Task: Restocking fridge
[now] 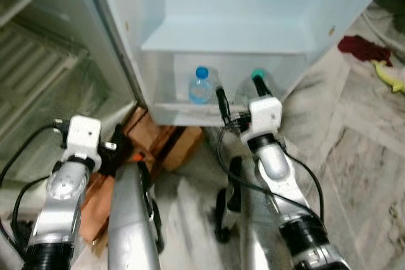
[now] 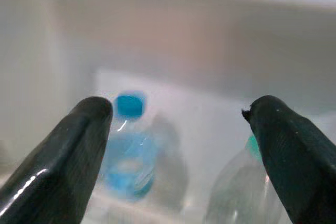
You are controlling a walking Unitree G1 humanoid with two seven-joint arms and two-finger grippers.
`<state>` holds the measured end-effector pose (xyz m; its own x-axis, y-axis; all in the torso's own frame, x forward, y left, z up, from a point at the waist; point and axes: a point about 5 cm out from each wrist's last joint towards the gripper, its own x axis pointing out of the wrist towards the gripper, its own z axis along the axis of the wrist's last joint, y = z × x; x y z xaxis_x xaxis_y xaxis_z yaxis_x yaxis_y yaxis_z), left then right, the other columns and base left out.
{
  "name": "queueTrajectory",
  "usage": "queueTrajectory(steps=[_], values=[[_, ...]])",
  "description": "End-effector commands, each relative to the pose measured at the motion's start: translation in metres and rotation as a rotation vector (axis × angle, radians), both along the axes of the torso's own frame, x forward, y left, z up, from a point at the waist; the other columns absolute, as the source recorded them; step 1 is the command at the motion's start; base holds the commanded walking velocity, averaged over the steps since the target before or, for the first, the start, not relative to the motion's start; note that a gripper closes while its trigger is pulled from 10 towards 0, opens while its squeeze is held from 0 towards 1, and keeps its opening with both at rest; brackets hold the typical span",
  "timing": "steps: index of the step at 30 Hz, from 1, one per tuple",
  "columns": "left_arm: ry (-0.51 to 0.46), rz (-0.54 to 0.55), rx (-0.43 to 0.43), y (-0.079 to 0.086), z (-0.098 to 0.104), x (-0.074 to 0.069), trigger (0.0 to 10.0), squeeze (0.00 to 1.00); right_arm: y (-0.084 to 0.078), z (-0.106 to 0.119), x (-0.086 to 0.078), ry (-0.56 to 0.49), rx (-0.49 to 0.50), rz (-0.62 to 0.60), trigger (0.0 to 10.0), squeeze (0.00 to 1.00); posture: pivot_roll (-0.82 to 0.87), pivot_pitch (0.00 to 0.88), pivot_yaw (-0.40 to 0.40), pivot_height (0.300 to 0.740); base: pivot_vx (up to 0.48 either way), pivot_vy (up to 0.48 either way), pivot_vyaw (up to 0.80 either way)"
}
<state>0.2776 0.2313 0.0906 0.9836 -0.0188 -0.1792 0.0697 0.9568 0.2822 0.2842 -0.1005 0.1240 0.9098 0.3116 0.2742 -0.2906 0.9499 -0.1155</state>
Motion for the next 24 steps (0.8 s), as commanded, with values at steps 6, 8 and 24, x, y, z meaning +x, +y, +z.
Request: queueTrajectory(steps=[6,8,24], values=[[0.002,0.013,0.016,-0.002,-0.003,0.003,10.0,0.00,0.016,-0.035,-0.031,0.312,0.015,0.233,10.0,0.00,0.05,0.224,-0.045,0.539,0.000,0.000,0.00],[-0.026,0.056,0.022,0.001,0.001,-0.001,10.0,0.00,0.029,-0.039,-0.035,0.361,-0.040,0.352,10.0,0.00,0.07,0.226,-0.050,0.539,0.000,0.000,0.00],[0.013,0.366,0.088,0.053,-0.004,-0.059,10.0,0.00,0.066,-0.035,0.011,0.420,-0.032,0.463,10.0,0.00,0.19,0.294,-0.090,0.539,0.000,0.000,0.00]])
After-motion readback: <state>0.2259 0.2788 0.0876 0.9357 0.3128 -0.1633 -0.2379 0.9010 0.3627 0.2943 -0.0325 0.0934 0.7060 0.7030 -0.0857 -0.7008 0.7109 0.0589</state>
